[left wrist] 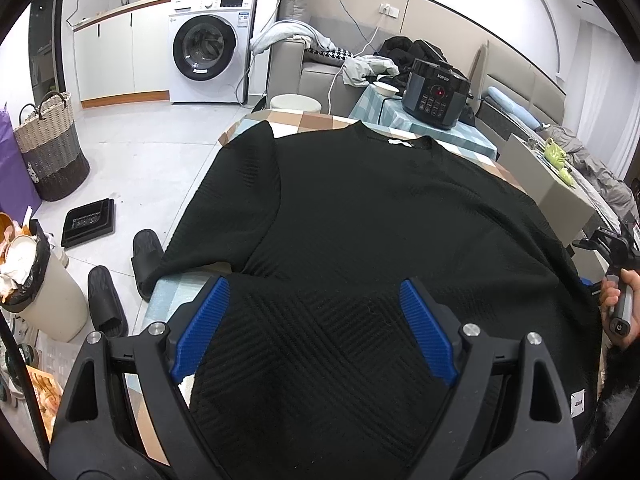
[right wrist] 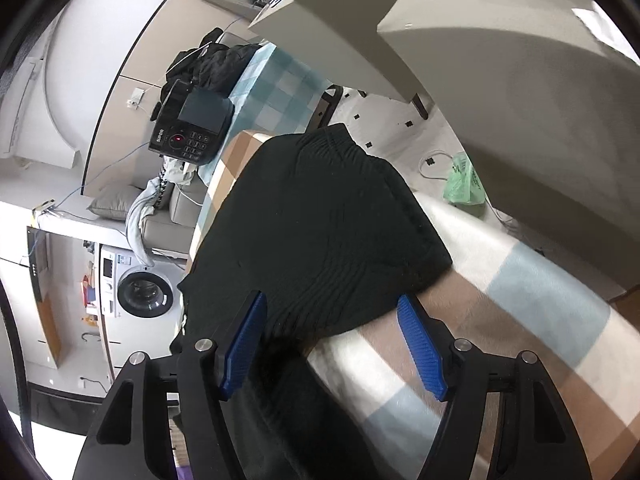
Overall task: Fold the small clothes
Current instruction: 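Grasp the sweater hem with the right gripper and lift it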
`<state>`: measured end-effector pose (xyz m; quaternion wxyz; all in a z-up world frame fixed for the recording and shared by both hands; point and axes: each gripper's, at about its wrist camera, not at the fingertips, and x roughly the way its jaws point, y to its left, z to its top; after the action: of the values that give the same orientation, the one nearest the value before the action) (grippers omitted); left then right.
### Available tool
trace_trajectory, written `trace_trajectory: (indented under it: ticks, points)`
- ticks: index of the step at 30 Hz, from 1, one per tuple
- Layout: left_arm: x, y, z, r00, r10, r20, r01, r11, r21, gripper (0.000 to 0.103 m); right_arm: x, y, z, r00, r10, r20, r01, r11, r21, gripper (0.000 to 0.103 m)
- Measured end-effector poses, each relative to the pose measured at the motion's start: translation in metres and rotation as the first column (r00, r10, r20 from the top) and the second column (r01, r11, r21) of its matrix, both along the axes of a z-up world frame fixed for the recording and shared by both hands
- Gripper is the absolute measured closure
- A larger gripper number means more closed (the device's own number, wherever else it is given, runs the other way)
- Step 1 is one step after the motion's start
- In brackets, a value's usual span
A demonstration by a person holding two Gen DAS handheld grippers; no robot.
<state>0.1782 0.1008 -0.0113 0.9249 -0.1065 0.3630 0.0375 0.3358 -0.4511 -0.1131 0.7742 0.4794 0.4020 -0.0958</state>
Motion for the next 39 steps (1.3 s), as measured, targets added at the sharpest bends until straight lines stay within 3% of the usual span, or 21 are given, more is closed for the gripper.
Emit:
trace_trajectory:
  ticks: [11,14,17,26,29,32,33,39]
  points:
    - [0.012,-0.013,-0.011,1.000,-0.004,-0.018,0.004,1.000,0.002,0.017,-0.006,-0.011,0.006,0.999,-0.016,-0.045,0.011,0.994,-0.112,0.037]
    - [0.013,-0.013,-0.014,1.000,0.003,-0.028,-0.002,1.000,0.003,0.017,-0.007,-0.019,0.011,0.997,-0.033,-0.067,0.019,0.980,-0.198,0.037]
    - [0.013,-0.011,-0.015,1.000,0.003,-0.031,-0.003,1.000,-0.002,0.017,0.000,-0.022,0.011,0.994,0.016,-0.108,-0.046,0.960,-0.275,0.037]
    - [0.019,-0.016,-0.022,0.999,0.000,-0.035,0.000,1.000,0.000,0.017,0.020,-0.016,0.006,0.977,0.094,-0.189,-0.167,0.893,-0.417,0.057]
    - [0.018,-0.015,-0.024,0.999,0.002,-0.038,-0.002,1.000,-0.002,0.017,0.023,-0.017,0.001,0.977,0.094,-0.191,-0.173,0.872,-0.458,0.074]
    - [0.019,-0.017,-0.027,0.999,0.004,-0.043,-0.005,1.000,-0.005,0.017,0.022,-0.022,0.001,0.985,0.095,-0.146,-0.153,0.872,-0.465,0.088]
    - [0.019,-0.018,-0.028,0.999,0.004,-0.045,-0.004,1.000,-0.006,0.017,0.021,-0.022,0.003,0.986,0.095,-0.137,-0.148,0.874,-0.463,0.097]
    - [0.020,-0.021,-0.030,0.999,0.004,-0.047,-0.004,1.000,-0.006,0.017,0.022,-0.016,0.029,0.987,0.161,0.026,-0.135,0.896,-0.422,0.098]
